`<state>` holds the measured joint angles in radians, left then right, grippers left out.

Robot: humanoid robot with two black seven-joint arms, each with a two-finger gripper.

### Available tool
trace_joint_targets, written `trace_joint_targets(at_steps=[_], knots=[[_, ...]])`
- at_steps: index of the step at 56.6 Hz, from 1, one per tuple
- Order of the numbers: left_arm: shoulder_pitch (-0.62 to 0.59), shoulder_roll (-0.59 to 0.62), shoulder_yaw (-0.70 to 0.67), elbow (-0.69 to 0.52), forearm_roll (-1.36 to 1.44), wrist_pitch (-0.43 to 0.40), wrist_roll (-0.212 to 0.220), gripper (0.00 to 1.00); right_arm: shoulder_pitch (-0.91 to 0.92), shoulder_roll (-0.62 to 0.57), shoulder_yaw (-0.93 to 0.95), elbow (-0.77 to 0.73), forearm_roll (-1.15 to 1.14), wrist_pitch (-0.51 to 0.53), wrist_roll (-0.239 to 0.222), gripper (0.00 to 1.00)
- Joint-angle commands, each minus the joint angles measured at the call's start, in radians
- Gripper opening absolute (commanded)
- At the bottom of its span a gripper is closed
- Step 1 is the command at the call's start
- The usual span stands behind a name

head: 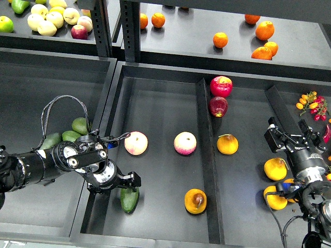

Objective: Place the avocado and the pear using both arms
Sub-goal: 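Lower the left gripper around the avocado and close it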

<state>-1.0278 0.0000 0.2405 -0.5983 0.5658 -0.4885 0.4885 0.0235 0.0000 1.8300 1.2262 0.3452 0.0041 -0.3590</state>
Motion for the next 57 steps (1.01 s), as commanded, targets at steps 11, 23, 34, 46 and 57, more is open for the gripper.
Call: trace_joint_targets(at_steps=[11, 23, 34, 46, 57], knots=[[0.002, 0.0, 0.0, 0.0, 0.0, 0.0, 0.0, 0.9, 0.0, 0.0, 0.0, 0.001, 0.0, 0.0, 0.0, 1.0], [0.002, 0.0, 0.0, 0.0, -0.003, 0.0, 0.0, 0.84, 0.0, 0.0, -0.002, 0.001, 0.0, 0.0, 0.0, 1.0], [0.002, 0.0, 0.0, 0.0, -0.004, 0.0, 0.0, 0.79, 0.0, 0.0, -0.002, 0.001, 0.0, 0.0, 0.0, 1.0], [0.002, 0.0, 0.0, 0.0, -0.023, 0.0, 0.0, 0.72, 0.001, 0.0, -0.002, -0.001, 0.0, 0.0, 0.0, 1.0], [0.002, 0.0, 0.0, 0.002, -0.053, 0.0, 0.0, 0.64, 0.0, 0.0, -0.002, -0.001, 0.0, 0.0, 0.0, 1.0]])
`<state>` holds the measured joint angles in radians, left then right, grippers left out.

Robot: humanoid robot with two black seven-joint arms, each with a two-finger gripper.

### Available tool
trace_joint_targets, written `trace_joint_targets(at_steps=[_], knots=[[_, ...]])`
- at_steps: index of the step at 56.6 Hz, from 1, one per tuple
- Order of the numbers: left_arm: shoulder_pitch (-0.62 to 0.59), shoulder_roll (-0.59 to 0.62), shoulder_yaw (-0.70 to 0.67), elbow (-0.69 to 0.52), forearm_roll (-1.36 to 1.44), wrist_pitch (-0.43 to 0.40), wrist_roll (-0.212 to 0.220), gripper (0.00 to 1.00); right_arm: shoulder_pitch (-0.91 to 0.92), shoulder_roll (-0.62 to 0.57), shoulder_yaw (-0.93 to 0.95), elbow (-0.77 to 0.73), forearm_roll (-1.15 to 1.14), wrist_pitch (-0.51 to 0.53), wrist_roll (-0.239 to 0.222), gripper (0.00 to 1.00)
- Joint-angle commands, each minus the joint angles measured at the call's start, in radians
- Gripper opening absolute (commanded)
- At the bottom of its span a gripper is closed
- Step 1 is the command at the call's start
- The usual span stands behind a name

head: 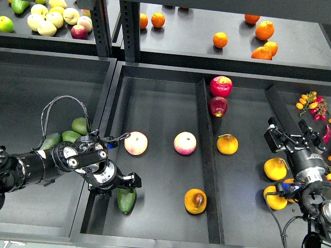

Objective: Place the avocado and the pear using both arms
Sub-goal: 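Lower the left gripper around the avocado and close it, then lift the avocado and carry it toward the green fruit compartment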

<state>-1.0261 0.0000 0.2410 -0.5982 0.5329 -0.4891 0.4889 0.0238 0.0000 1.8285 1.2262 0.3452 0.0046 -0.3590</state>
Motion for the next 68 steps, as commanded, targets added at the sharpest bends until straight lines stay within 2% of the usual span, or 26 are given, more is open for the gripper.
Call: trace_joint_targets(at_steps=[1, 42, 68], knots=[[0.0, 0.0, 0.0, 0.001, -0.024, 0.0, 0.0, 0.63, -0.001, 0.0, 0.0, -0.001, 0.0, 0.0, 0.0, 1.0], [0.0, 0.0, 0.0, 0.003, -0.229, 0.0, 0.0, 0.21, 0.001, 0.0, -0.002, -0.001, 0.0, 0.0, 0.0, 1.0], [-0.014, 0.0, -0.008, 0.005, -0.243, 0.0, 0.0, 0.16, 0.001, 0.0, -0.002, -0.001, 0.0, 0.001, 0.0, 1.0]])
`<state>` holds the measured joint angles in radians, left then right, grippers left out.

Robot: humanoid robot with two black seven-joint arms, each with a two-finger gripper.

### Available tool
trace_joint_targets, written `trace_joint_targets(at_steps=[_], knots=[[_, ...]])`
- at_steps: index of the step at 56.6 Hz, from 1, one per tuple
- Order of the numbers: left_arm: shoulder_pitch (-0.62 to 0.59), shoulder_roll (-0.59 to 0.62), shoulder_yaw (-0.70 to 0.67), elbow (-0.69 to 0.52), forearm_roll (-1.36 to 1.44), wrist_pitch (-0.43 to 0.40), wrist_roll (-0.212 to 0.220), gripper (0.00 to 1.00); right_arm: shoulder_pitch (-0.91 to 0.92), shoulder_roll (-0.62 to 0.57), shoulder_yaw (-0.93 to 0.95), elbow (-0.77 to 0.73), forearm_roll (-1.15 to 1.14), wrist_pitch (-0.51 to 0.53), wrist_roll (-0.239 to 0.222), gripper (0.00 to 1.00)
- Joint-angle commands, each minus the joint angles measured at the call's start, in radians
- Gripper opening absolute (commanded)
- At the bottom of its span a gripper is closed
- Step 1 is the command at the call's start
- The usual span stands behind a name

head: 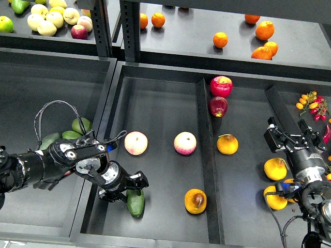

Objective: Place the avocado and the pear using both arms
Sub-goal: 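Lift the avocado and carry it toward the green fruit compartment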

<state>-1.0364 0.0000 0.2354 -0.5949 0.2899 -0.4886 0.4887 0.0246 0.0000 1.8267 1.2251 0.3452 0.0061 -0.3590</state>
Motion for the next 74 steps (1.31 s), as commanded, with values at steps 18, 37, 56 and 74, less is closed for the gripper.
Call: trace_joint_targets(at_steps=[18, 37, 56, 74], knots=[[-0.037, 0.0, -0.001, 0.0, -0.002, 0.0, 0.0, 0.16, 0.0, 0.0, -0.001, -0.001, 0.0, 0.0, 0.0, 1.0], [-0.131, 0.0, 0.001, 0.0, -0.046, 0.0, 0.0, 0.16, 0.006, 0.0, -0.004, -0.002, -0.002, -0.003, 0.0, 1.0], [-0.163, 0.051, 0.009, -0.019, -0.051, 0.0, 0.0, 0.16, 0.008, 0.0, -0.004, -0.006, -0.002, -0.003, 0.0, 1.0], [-0.171, 0.175, 0.012, -0.062, -0.048, 0.0, 0.0, 0.16, 0.008, 0.0, -0.004, -0.006, -0.002, -0.003, 0.0, 1.0]])
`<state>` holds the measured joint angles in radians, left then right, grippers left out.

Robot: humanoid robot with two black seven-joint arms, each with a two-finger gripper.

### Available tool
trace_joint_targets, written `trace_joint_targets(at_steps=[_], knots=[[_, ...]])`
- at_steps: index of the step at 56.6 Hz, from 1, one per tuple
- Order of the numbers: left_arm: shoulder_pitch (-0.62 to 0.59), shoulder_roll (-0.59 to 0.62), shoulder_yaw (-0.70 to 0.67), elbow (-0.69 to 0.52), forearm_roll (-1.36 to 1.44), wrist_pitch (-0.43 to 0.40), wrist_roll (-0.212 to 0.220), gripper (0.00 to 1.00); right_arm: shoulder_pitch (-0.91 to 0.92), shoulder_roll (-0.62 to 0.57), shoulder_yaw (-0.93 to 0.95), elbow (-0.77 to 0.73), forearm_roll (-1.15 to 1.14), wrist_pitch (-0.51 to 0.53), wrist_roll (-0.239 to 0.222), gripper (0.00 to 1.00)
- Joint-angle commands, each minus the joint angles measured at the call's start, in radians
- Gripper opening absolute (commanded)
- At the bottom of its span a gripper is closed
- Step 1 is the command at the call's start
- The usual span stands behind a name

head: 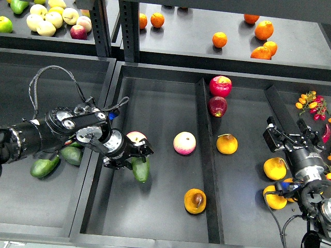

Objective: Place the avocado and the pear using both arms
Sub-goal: 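Lift the avocado and carry it toward the green fruit compartment, then lower the avocado among the green fruits and open the left gripper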

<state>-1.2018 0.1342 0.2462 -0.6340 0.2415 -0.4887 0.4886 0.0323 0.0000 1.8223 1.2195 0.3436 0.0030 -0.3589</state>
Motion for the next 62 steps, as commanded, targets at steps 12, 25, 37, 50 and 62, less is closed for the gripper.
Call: trace_joint_targets(at_steps=[12, 25, 37, 50, 62], knots=[[-0.016, 0.125, 0.004, -0.049, 0.002, 0.0, 0.0, 0.16, -0.002, 0.0, 0.0, -0.001, -0.001, 0.0, 0.0, 1.0], [-0.027, 0.168, 0.007, -0.065, 0.001, 0.0, 0.0, 0.16, 0.001, 0.0, 0.0, -0.005, -0.001, 0.0, 0.0, 1.0], [-0.027, 0.261, 0.007, -0.107, 0.002, 0.0, 0.0, 0.16, 0.001, 0.0, 0.0, -0.005, -0.003, 0.0, 0.0, 1.0], [-0.025, 0.344, 0.028, -0.153, 0.004, 0.0, 0.0, 0.16, 0.001, 0.0, -0.001, -0.005, -0.003, 0.0, 0.0, 1.0], [-0.022, 0.406, 0.056, -0.21, 0.002, 0.0, 0.0, 0.17, 0.0, 0.0, -0.001, -0.005, -0.001, 0.0, 0.0, 1.0]])
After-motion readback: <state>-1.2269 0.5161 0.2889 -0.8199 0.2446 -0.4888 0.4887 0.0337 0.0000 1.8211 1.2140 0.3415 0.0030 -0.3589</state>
